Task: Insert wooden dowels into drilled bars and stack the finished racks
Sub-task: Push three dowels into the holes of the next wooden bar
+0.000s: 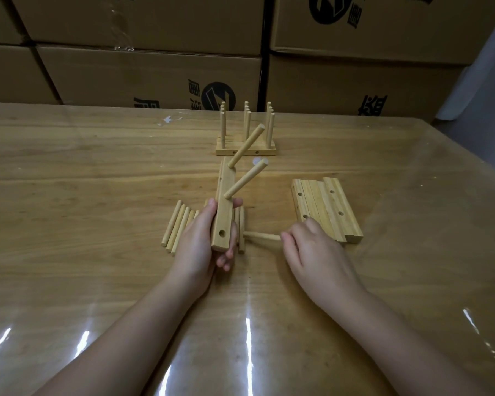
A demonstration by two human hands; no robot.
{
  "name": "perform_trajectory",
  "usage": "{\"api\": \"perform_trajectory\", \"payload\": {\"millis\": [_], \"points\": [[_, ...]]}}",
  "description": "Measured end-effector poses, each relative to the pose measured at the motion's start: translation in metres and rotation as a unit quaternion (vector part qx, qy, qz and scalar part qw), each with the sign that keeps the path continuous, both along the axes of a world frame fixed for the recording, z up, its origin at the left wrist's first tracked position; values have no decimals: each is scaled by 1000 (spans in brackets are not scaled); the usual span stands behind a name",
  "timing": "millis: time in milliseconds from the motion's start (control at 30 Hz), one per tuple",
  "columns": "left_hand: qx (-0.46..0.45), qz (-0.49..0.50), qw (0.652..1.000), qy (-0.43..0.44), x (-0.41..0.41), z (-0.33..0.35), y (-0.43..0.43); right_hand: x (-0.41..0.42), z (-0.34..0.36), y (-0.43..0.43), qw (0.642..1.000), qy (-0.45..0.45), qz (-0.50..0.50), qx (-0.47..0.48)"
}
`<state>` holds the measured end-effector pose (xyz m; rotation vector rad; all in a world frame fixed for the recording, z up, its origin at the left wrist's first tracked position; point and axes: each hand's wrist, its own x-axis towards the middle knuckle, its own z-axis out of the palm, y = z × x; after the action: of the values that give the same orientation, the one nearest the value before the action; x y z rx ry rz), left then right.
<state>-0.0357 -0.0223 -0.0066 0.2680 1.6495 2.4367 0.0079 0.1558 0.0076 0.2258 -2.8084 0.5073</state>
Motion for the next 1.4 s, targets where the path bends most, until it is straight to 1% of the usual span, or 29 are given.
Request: {"api": "perform_trajectory", "payload": {"millis": [33,100,167,233,300,367,433,567,800,933,1200,1400], "points": [[2,3,1000,0,0,0,0,-1,1,1,1000,10,-1,-16],[2,9,1000,0,0,2,1,-1,2,3,996,19,6,-89],[-2,21,1000,0,1,3,2,-1,3,2,985,21,22,-168],[-11,49,999,8,3,5,4,0,3,-1,973,20,50,-225],[-33,85,996,19,4,6,6,1,4,-3,960,15,77,-268],[-45,115,992,4,5,7,8,2,4,-2,954,7,104,-282],[-58,129,990,-11,5,7,7,1,3,-2,953,1,129,-274],[-73,126,989,-8,6,8,8,0,1,-1,953,2,163,-257],[-134,127,983,-7,8,10,9,-2,5,3,965,65,159,-199],[-166,132,977,18,9,9,12,0,11,4,965,107,160,-179],[-193,128,972,28,9,5,11,3,18,3,969,136,158,-130],[-213,119,968,53,9,5,11,4,19,2,971,156,150,-102]]}}
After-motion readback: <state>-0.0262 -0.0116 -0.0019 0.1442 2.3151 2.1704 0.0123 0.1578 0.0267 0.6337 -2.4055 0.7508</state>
